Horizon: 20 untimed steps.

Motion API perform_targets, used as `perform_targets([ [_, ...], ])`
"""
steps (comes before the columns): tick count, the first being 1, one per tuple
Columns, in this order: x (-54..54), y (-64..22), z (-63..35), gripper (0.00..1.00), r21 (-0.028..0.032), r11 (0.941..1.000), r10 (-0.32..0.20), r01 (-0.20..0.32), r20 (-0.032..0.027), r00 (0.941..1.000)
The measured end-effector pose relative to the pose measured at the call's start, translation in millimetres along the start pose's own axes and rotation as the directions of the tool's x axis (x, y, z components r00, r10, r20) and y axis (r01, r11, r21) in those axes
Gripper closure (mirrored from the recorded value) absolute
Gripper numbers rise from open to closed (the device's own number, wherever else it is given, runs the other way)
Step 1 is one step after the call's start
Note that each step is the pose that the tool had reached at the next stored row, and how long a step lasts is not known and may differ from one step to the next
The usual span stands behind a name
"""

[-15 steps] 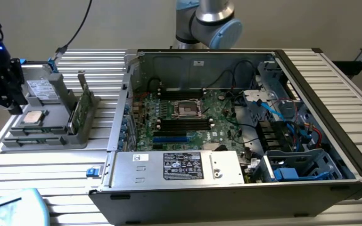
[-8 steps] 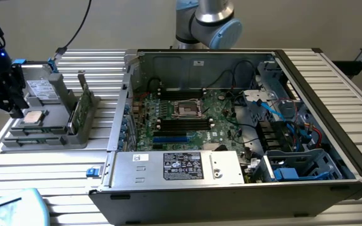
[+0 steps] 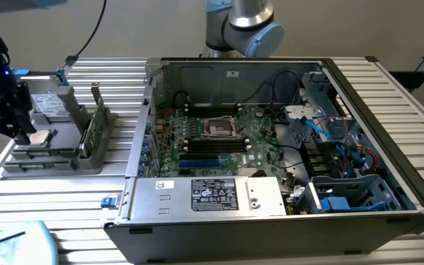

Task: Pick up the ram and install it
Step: 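Pick up the ram and move it above insertion slot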

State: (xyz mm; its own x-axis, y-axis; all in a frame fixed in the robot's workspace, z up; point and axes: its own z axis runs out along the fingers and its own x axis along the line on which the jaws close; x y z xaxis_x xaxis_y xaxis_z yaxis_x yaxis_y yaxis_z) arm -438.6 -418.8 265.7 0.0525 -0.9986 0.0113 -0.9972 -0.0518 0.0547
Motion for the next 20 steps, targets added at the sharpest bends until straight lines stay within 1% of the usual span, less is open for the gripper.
perform_targets([
  [17,5.5,-1.1,31.0,0.63,-0.0002,1.0,0.0,0.0,-0.0001,1.0],
  [20,6.9,-1.3,34.6,0.63,-0.0002,1.0,0.0,0.0,0.0,1.0],
])
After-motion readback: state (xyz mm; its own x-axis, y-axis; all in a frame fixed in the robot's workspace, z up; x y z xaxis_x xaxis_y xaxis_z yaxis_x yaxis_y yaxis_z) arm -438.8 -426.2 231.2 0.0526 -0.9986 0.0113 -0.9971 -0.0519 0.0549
